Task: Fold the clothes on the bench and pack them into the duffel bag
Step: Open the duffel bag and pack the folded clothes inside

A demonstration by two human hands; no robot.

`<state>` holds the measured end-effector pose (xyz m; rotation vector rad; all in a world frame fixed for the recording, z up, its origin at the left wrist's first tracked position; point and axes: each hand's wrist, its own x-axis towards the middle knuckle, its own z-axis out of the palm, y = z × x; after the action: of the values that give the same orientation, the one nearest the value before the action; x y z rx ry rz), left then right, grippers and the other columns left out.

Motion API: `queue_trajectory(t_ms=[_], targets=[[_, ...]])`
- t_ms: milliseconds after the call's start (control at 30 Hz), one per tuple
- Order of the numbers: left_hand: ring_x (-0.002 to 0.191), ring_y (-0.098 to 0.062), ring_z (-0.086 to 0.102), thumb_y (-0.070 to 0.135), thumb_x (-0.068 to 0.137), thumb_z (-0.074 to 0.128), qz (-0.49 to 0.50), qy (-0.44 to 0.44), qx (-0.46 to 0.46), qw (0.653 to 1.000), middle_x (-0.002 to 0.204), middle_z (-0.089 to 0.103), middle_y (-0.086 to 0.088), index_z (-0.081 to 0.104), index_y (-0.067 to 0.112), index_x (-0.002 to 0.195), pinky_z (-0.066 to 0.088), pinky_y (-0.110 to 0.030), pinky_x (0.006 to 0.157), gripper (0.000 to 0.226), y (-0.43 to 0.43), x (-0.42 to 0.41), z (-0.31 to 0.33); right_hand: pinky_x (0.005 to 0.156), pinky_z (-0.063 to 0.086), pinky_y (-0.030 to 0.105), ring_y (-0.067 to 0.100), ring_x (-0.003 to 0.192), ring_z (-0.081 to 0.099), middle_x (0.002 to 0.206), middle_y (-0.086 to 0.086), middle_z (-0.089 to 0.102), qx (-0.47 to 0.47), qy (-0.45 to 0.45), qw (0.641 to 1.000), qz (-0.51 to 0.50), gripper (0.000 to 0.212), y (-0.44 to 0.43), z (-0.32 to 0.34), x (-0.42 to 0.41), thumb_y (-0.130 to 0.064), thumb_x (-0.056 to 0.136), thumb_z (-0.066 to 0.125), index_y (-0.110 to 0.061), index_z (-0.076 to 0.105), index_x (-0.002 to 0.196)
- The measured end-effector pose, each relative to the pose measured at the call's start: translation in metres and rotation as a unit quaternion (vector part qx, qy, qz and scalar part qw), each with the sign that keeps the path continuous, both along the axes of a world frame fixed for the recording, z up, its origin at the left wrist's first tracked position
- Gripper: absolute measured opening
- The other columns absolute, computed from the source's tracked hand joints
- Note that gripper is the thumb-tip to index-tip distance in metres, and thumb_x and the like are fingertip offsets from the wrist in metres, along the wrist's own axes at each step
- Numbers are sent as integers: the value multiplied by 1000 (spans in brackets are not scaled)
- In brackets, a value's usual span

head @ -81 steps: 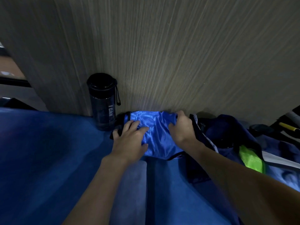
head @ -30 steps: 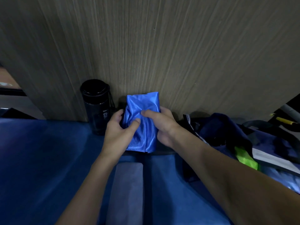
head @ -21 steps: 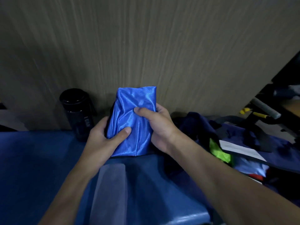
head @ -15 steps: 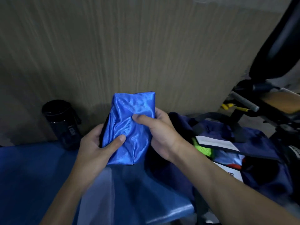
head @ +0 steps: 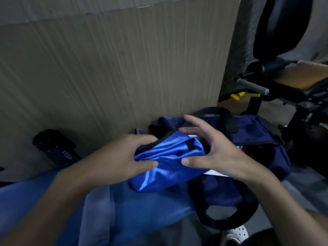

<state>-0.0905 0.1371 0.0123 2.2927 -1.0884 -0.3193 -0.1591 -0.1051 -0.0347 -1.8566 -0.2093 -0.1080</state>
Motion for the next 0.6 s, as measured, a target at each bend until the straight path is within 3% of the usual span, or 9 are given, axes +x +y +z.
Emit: queue_trajectory(t_ms=[67,167,333,433,533,600], targets=[[92,1,66,22,89,72,-31,-15,51,998,99,70,21,66,34,107,54,-35,84,22,-22,-5,2,100,39,11,-4,122,52,128,-7,58,11,4,1000,-9,97,-10,-11,-12,-15,67,88,-33,35,146],[98,2,66,22,90,71,-42,12,90,995,105,70,23,65,37,113,54,-37,88,28,-46,-11,-1,90,47,15,5,104,64,114,-1,66,70,9,997,-17,77,-24,-28,-26,-3,71,83,-21,49,138],[106,0,64,33,85,71,-34,0,104,994,112,67,24,61,41,116,52,-40,94,33,-78,-16,-16,83,49,29,17,90,65,94,5,67,34,-49,997,-50,24,-45,-52,-33,5,79,73,-12,69,96],[116,-2,61,36,84,72,-12,21,63,998,123,65,20,59,37,127,49,-38,101,45,-87,-17,-21,84,50,36,21,91,65,93,9,67,81,-58,990,-105,15,-57,-64,-33,-1,81,71,-10,68,92],[122,0,58,20,81,82,-2,85,6,996,133,58,23,49,35,139,49,-29,103,69,-89,-23,-22,88,48,34,19,93,65,99,15,67,157,-60,977,-135,15,-68,-71,-34,-1,83,68,-7,68,96],[118,-2,60,13,79,84,9,66,-19,998,132,59,21,49,34,138,51,-27,99,72,-93,-27,-26,88,48,33,19,93,66,100,16,69,185,-55,970,-146,17,-72,-70,-37,1,84,67,-6,67,99]])
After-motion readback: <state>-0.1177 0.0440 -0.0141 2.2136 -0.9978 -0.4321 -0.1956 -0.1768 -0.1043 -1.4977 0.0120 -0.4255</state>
